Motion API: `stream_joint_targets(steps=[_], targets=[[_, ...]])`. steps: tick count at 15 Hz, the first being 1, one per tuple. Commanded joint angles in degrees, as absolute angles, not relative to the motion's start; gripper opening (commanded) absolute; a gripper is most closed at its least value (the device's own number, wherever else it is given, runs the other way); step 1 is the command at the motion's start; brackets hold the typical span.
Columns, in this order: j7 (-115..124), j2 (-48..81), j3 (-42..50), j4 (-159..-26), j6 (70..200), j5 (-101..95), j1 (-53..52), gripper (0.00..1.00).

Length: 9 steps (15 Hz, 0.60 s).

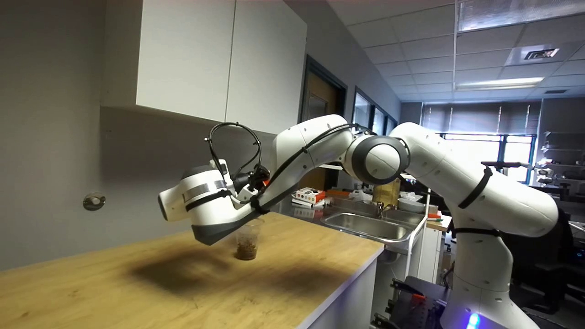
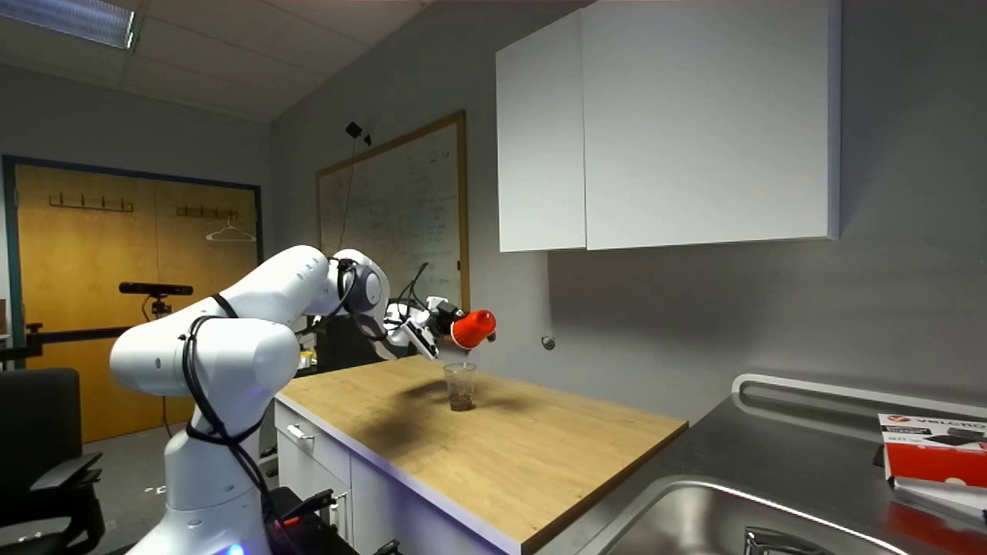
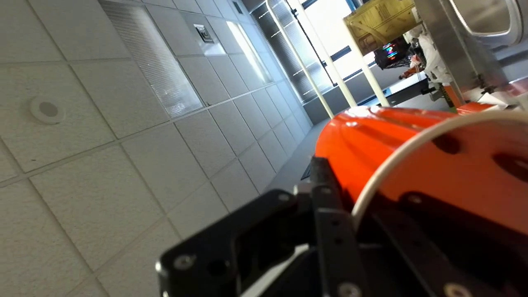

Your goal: Pour the content from the orange cup into the glass cup

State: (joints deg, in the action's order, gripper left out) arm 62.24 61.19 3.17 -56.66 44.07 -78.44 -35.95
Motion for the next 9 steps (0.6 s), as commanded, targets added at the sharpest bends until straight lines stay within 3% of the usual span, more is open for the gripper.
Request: stream_joint_targets(steps=[1,9], targets=[[63.25,62.12,4.33,-55.88,42.83,-79.98,-36.73,0.03],[62.9,63.97,6.05,-56.21,41.24,-84.0,-37.63,0.03]])
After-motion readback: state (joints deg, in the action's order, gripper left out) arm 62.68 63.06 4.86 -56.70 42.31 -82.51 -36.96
